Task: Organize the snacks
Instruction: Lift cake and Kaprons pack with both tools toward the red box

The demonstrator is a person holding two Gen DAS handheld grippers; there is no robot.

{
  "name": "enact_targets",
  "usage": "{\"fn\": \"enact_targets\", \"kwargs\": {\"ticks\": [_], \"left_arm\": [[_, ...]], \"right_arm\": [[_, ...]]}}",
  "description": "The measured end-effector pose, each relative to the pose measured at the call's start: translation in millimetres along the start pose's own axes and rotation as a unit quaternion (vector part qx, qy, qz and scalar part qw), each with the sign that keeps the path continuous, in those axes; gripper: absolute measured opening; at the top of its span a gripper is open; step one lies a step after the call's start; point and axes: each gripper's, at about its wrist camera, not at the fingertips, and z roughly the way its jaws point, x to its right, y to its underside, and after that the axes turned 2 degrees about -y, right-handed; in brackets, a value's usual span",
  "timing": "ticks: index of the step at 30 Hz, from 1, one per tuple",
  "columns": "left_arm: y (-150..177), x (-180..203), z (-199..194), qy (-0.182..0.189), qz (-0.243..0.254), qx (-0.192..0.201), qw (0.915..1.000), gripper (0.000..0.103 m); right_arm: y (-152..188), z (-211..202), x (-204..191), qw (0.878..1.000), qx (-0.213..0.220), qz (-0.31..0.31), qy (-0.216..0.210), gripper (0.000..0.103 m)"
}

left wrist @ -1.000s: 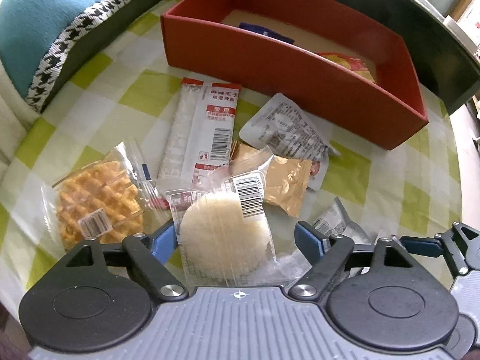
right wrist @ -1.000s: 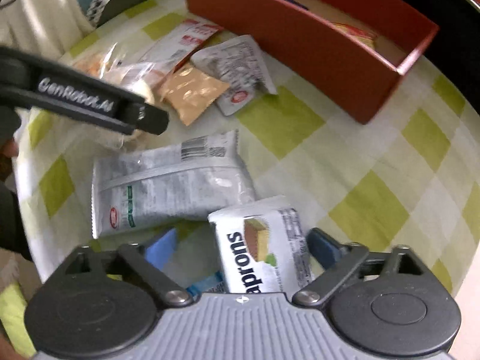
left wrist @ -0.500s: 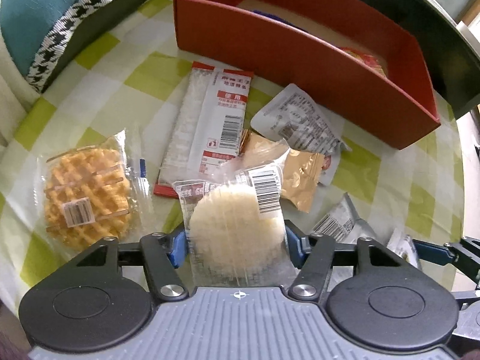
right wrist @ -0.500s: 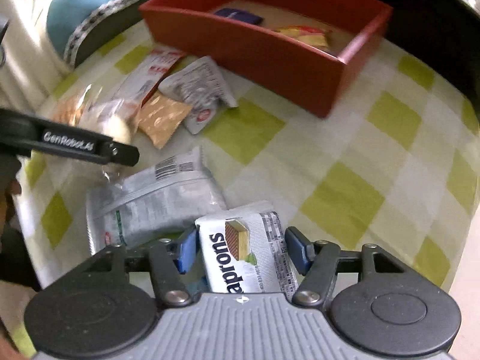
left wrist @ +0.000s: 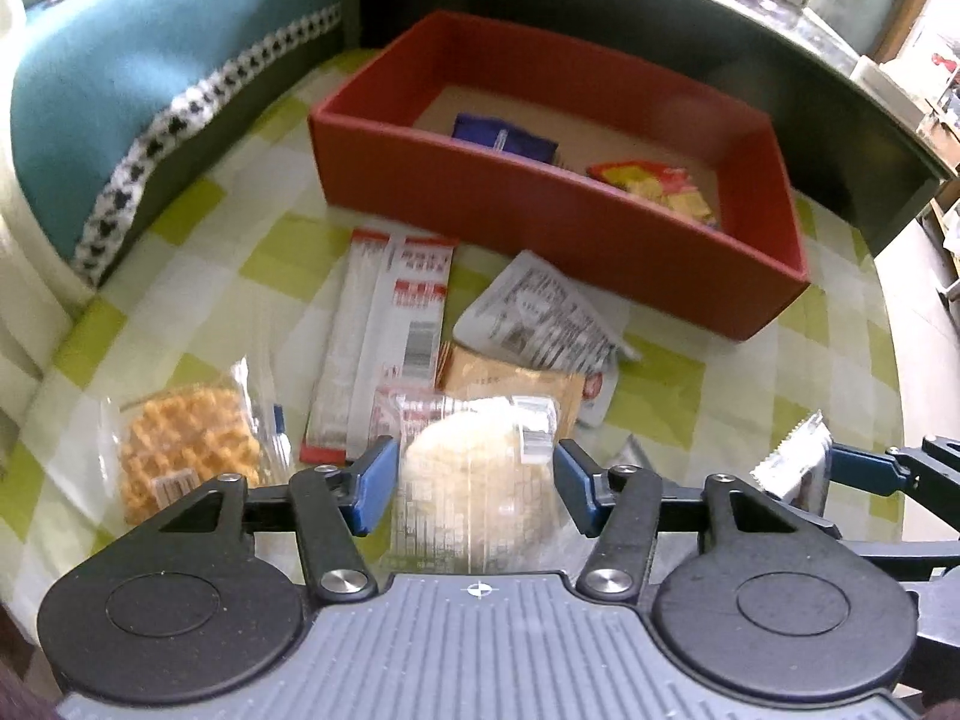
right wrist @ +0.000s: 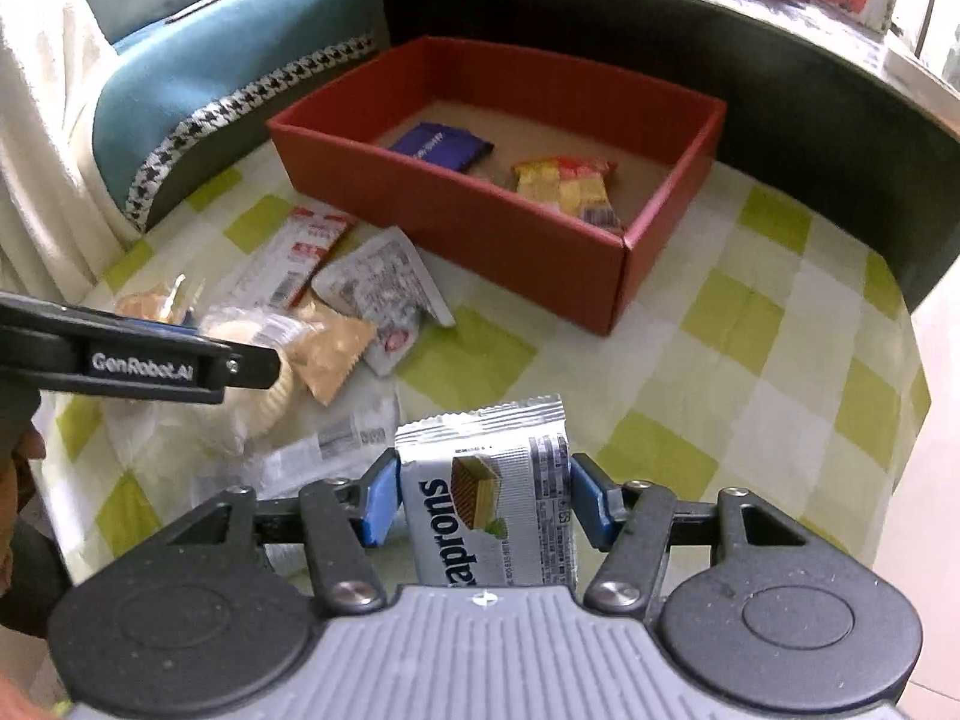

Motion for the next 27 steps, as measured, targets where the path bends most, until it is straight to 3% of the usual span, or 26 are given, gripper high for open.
{"fn": "enact_targets", "kwargs": {"ticks": [7, 13, 14, 15, 16, 17, 21, 24, 27], "left_arm": [[-7.3, 6.3, -1.6, 0.003, 0.005, 0.015, 0.9999, 0.056], [-7.9, 8.7, 2.4, 0.006, 0.012, 0.013, 0.9998, 0.057], [-7.3, 8.2, 4.7, 0.005, 0.015, 0.011, 0.9998, 0.059], [-6.3, 7.9, 7.3, 0.001, 0.017, 0.008, 0.9998, 0.067], [-5.9, 6.4, 9.6, -0.001, 0.014, 0.003, 0.9999, 0.081], [-5.8, 4.6, 12.8, 0.001, 0.006, -0.003, 1.0, 0.087], [-3.2, -1.8, 25.6, -0.006, -0.004, -0.027, 0.9996, 0.09], [3.5, -9.1, 36.6, 0.008, -0.023, -0.062, 0.9978, 0.089], [6.9, -12.0, 45.9, -0.012, -0.03, -0.073, 0.9968, 0.068]], "right_arm": [[-10.8, -4.6, 1.1, 1.0, 0.022, 0.004, 0.001, 0.06], [-17.2, -7.5, 2.0, 0.999, 0.033, 0.009, -0.003, 0.06], [-17.2, -6.8, 1.9, 0.999, 0.032, 0.009, -0.004, 0.06], [-17.0, -6.1, 1.7, 0.999, 0.031, 0.009, -0.005, 0.06], [-17.0, -5.3, 1.6, 1.0, 0.028, 0.008, -0.006, 0.06], [-17.3, -4.9, 1.5, 1.0, 0.027, 0.009, -0.007, 0.06], [-18.5, -3.7, 2.5, 1.0, 0.024, 0.013, -0.012, 0.06], [-18.0, -4.5, 4.7, 1.0, 0.022, 0.016, -0.017, 0.06], [-17.7, -4.5, 5.2, 1.0, 0.018, 0.015, -0.017, 0.06]]}}
